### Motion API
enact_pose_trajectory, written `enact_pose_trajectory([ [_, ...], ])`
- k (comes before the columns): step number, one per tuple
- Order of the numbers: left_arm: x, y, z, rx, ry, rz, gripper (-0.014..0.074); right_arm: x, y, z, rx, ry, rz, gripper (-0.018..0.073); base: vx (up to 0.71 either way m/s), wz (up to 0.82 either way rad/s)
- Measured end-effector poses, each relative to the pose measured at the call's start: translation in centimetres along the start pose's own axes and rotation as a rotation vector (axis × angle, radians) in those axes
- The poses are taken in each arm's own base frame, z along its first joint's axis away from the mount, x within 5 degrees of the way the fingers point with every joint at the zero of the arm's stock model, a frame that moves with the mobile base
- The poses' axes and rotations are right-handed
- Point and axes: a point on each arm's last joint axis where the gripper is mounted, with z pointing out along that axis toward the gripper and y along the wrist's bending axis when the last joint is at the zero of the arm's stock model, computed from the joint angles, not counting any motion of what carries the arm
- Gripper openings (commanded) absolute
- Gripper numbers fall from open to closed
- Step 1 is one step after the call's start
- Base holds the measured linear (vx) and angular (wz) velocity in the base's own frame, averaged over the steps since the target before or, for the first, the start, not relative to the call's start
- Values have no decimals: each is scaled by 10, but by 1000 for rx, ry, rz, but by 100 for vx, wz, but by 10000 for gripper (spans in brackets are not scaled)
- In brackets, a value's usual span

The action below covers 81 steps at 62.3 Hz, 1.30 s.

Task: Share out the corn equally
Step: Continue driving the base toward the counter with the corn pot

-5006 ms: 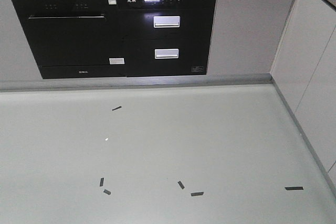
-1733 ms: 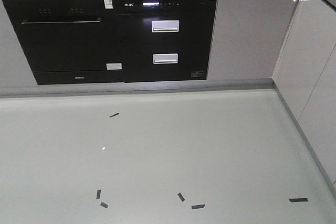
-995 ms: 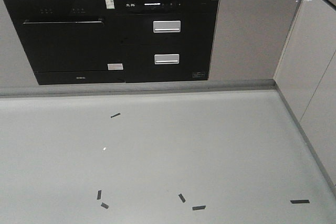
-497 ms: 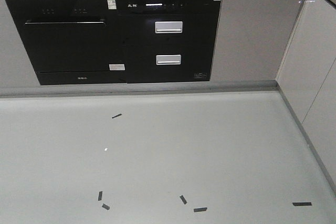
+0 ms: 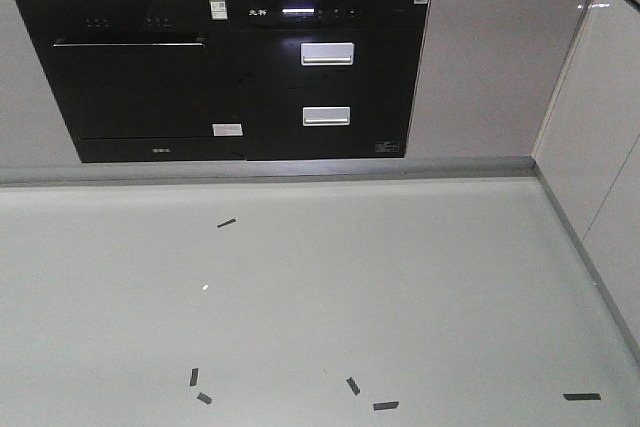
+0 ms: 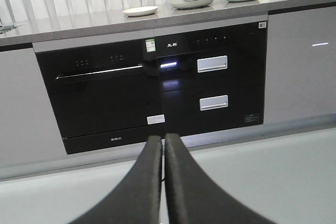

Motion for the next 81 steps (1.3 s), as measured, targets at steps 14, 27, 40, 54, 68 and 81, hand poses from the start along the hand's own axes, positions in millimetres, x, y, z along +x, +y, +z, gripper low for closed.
enact_pose_trajectory([
  [14, 0, 0, 0, 0, 0, 0, -6, 0, 0, 0, 0, 0, 0, -4, 3, 1],
  [27, 0, 0, 0, 0, 0, 0, -6, 0, 0, 0, 0, 0, 0, -4, 4, 1],
  [40, 0, 0, 0, 0, 0, 0, -6, 0, 0, 0, 0, 0, 0, -4, 5, 3],
  [54, 0, 0, 0, 0, 0, 0, -6, 0, 0, 0, 0, 0, 0, -4, 6, 1],
  [68, 0, 0, 0, 0, 0, 0, -6, 0, 0, 0, 0, 0, 0, -4, 7, -2],
  [81, 0, 0, 0, 0, 0, 0, -6, 0, 0, 0, 0, 0, 0, -4, 7, 0],
])
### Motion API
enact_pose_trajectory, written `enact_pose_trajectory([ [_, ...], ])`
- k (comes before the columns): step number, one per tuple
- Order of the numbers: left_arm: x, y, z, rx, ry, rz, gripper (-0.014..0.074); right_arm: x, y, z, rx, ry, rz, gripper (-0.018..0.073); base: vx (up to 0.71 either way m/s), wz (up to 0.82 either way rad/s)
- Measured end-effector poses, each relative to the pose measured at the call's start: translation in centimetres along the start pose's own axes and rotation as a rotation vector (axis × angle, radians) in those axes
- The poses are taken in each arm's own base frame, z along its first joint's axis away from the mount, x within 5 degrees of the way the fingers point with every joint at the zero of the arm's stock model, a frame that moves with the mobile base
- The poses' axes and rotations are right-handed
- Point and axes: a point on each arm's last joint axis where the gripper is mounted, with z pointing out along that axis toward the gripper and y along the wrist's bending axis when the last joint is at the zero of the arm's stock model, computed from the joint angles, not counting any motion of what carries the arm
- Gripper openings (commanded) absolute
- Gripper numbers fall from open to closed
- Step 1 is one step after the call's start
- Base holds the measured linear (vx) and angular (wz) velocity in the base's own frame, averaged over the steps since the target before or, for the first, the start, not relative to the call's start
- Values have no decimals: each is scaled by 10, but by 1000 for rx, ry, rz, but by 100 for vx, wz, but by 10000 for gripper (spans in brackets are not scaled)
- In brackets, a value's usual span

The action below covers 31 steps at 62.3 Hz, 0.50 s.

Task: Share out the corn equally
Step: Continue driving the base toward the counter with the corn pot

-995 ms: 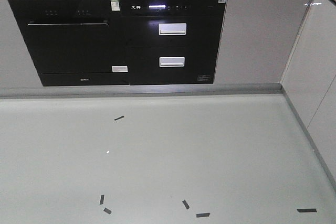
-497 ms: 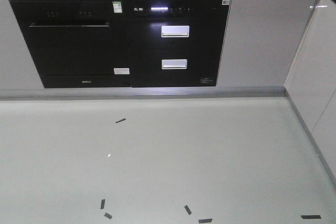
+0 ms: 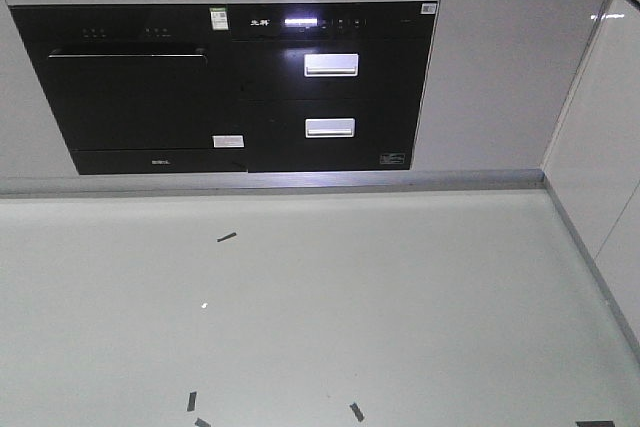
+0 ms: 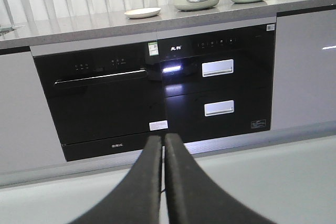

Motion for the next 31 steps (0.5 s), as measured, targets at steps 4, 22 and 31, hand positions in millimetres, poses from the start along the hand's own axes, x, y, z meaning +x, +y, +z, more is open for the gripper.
enact_pose_trajectory([
  [4, 0, 0, 0, 0, 0, 0, -6, 0, 0, 0, 0, 0, 0, -4, 7, 1],
  [22, 0, 0, 0, 0, 0, 0, -6, 0, 0, 0, 0, 0, 0, -4, 6, 1],
  [31, 0, 0, 0, 0, 0, 0, -6, 0, 0, 0, 0, 0, 0, -4, 5, 1],
])
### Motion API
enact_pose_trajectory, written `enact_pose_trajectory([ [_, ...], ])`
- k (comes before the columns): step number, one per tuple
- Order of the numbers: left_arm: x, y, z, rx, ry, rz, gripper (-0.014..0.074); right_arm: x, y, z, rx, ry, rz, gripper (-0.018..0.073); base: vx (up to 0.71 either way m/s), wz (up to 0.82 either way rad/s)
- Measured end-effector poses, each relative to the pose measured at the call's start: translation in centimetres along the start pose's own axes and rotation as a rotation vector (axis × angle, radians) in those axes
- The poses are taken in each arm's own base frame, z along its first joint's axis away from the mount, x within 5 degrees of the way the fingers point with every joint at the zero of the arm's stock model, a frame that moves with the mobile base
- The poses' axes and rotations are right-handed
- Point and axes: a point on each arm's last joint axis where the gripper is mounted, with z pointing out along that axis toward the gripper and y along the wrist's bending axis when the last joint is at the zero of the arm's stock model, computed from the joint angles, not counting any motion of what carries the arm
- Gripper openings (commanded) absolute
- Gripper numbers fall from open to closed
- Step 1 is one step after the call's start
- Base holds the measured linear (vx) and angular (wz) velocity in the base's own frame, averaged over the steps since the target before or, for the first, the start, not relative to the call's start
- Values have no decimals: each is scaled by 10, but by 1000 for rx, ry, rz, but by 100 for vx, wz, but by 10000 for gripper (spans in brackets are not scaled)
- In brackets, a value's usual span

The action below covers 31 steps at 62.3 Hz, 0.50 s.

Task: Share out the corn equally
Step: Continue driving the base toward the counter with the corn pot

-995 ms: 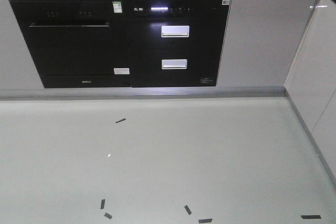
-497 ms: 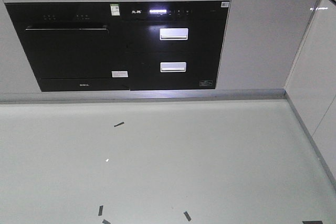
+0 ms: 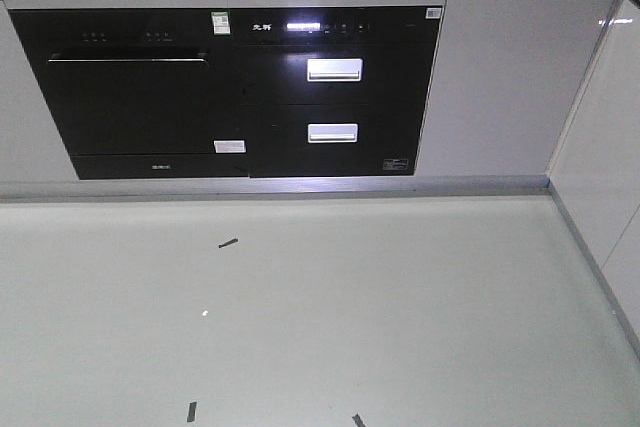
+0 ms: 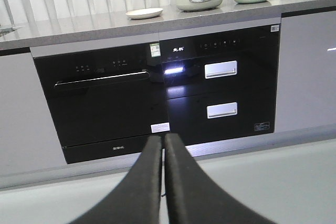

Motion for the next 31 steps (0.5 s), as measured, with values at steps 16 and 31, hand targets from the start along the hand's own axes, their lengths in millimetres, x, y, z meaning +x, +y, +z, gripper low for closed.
enact_pose_trajectory([
  [16, 0, 0, 0, 0, 0, 0, -6, 0, 0, 0, 0, 0, 0, -4, 4, 0],
  [31, 0, 0, 0, 0, 0, 0, -6, 0, 0, 0, 0, 0, 0, -4, 3, 1],
])
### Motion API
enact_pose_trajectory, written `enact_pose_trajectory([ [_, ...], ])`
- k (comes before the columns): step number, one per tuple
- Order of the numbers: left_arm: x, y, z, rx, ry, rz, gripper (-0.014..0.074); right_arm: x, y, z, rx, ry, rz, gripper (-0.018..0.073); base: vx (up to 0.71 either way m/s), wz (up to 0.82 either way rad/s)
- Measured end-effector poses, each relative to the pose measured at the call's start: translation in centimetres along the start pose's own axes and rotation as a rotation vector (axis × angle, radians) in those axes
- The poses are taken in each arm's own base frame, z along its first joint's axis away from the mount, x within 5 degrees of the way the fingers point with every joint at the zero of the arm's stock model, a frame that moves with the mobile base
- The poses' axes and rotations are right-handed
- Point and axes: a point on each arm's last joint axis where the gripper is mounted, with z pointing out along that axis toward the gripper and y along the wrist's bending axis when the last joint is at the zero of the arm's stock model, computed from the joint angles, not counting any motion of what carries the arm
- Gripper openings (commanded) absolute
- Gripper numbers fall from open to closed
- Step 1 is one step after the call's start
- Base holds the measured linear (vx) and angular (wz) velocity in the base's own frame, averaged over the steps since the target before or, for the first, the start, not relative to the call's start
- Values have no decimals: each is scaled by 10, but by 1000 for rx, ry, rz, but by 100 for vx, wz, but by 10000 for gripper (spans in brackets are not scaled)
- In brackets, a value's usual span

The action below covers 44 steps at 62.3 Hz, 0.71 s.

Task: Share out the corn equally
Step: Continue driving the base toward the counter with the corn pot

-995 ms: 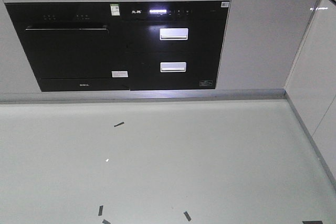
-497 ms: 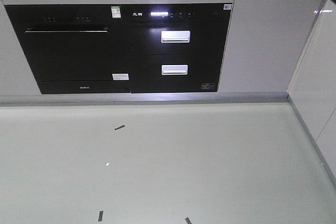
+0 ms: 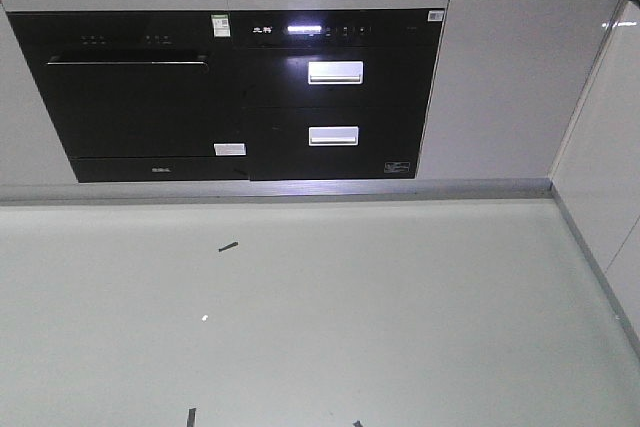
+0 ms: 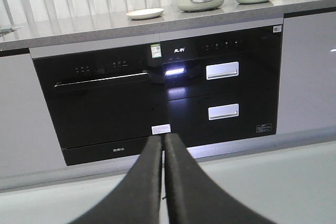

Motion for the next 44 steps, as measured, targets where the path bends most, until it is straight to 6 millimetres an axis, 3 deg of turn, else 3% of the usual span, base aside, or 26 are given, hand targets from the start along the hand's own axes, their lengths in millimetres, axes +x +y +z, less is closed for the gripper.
enact_pose_trajectory([
  [44, 0, 0, 0, 0, 0, 0, -6, 0, 0, 0, 0, 0, 0, -4, 3, 0],
])
